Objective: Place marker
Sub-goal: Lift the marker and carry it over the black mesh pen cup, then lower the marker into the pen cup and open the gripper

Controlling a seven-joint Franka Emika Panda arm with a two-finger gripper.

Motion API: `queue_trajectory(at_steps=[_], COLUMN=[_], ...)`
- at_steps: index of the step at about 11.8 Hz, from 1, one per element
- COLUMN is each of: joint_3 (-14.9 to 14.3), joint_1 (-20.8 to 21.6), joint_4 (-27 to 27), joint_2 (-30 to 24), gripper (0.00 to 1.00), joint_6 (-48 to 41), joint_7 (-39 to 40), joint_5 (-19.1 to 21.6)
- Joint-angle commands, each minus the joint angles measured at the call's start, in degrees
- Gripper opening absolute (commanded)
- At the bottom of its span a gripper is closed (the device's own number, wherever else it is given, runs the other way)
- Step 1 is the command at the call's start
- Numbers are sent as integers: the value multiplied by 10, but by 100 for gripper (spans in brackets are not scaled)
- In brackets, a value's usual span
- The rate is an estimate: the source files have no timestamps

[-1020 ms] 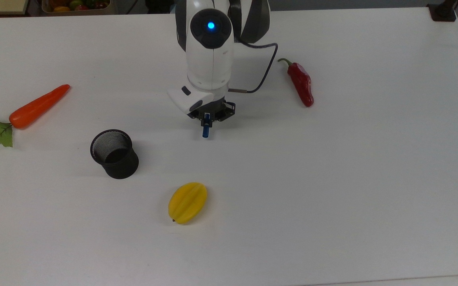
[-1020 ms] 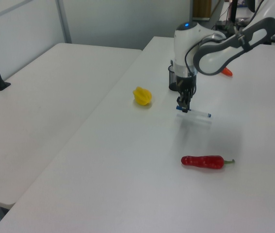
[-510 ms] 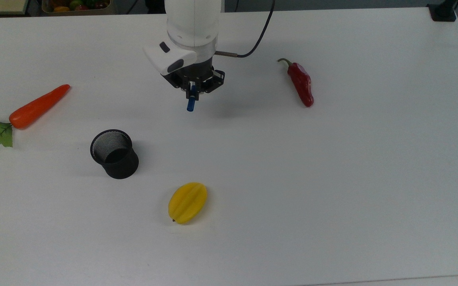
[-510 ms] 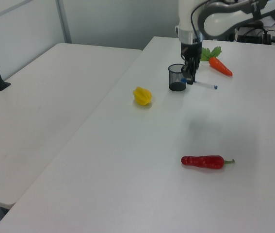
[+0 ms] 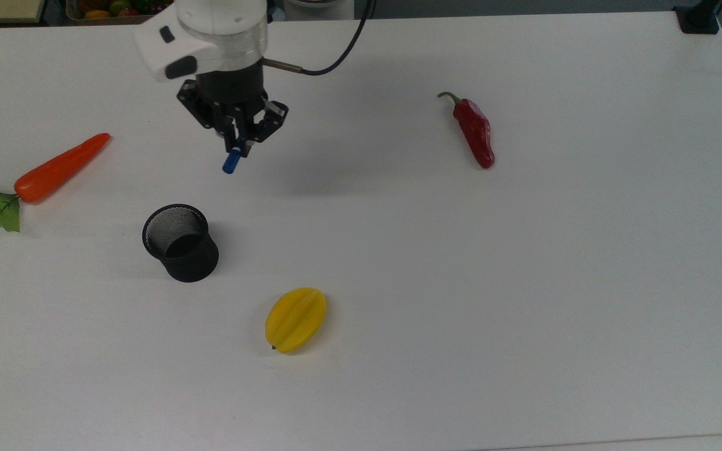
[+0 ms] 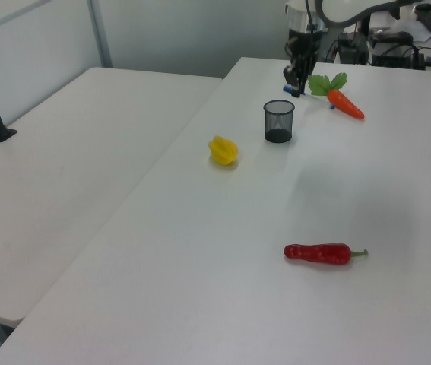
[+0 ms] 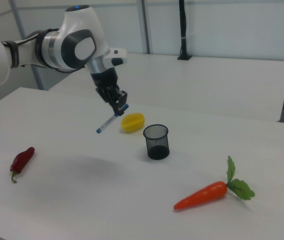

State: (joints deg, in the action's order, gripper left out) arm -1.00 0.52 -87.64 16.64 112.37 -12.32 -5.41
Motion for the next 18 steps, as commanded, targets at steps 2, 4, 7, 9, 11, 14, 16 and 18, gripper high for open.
queue_trajectory(at_steps=[2,4,7,9,11,14,16,18], joint_3=[-25,-27,-27,-27,-27,-27,-26,-26], joint_1=[-24,-39,-51,-53,-52,-49,-49,-49], joint_4=[-2,-7,-18,-18,-20,-31,-31,-31], joint_2=[-2,5,38,68,92,106,111,111], gripper=[8,8,8,8,9,11,11,13], joint_6=[122,193,297,363,410,414,414,414], joint_7=[8,6,7,7,6,3,2,2], joint_5=[-7,-10,-22,-22,-22,-32,-34,-34])
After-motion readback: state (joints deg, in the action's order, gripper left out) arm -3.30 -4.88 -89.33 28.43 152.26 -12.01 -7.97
